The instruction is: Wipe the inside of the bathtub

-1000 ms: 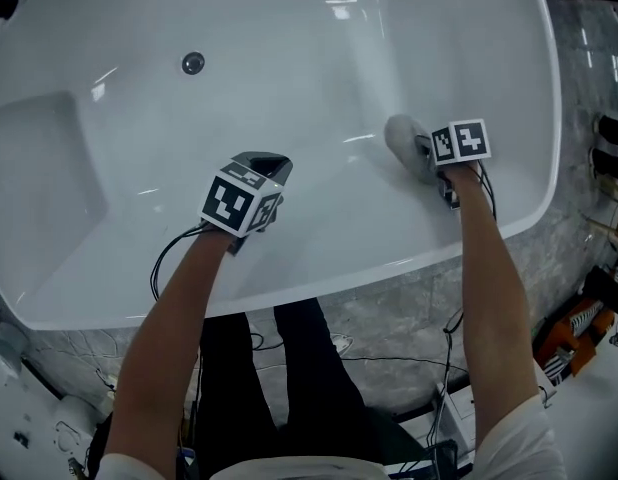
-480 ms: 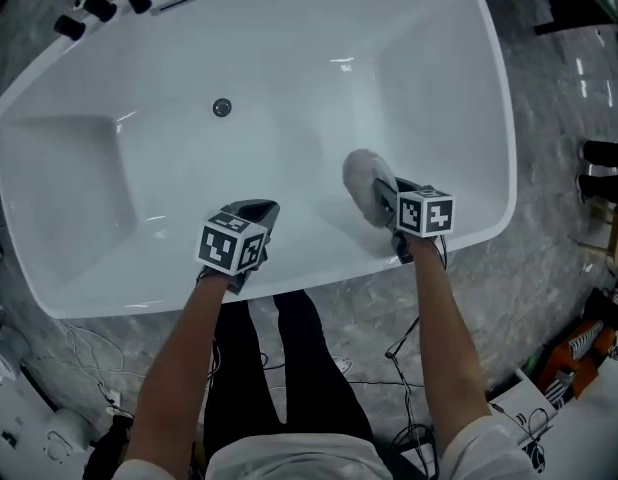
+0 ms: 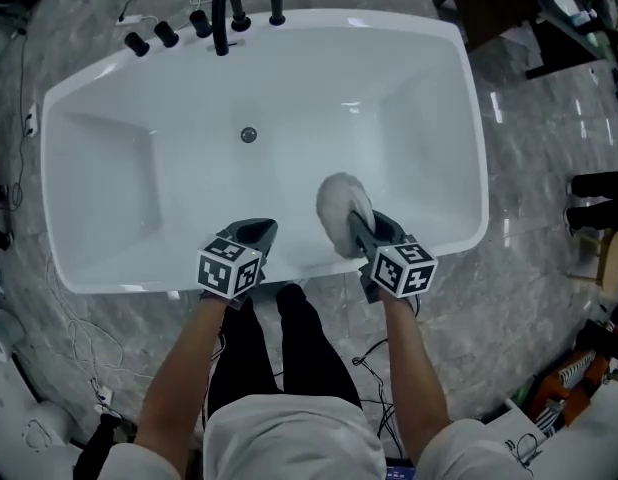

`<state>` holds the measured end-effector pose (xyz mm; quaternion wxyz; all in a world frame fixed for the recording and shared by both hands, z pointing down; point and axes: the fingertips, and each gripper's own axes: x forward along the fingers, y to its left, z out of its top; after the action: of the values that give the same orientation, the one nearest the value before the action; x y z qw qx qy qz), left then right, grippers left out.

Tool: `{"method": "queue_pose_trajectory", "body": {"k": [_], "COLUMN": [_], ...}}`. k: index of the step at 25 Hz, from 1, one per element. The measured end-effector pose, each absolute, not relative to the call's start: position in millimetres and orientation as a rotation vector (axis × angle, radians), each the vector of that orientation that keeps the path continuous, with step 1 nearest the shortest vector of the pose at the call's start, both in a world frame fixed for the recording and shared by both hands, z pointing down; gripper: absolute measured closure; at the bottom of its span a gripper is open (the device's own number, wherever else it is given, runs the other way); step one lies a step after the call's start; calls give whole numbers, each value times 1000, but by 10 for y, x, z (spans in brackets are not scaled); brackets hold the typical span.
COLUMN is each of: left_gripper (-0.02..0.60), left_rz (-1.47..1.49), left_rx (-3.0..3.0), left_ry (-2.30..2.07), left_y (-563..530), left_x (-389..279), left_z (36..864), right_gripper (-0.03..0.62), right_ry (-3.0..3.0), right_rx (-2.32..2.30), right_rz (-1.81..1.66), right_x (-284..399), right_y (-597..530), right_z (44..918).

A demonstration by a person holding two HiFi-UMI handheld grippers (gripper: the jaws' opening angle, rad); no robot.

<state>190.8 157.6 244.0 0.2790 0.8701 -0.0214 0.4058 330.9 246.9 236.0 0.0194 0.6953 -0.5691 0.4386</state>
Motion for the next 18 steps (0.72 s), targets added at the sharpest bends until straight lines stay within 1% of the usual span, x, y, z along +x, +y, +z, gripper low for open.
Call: {"method": "queue_pose_trajectory", "body": {"k": [10,18], "left_gripper": [569,569], "left_rz": [884,763], "left_rx": [2442,2507], "left_ry": [-230,-338], "left_y": [1629,1615], "left_x": [1314,760], "left_z": [1135,441], "right_gripper": [499,499], "right_ry": [-1975,-2058], "right_rx": [2163,2159], "right_rz": [1114,1038], "right_x": [2864,2432], "right_y": [2438,2504], "right_z": [987,391]}}
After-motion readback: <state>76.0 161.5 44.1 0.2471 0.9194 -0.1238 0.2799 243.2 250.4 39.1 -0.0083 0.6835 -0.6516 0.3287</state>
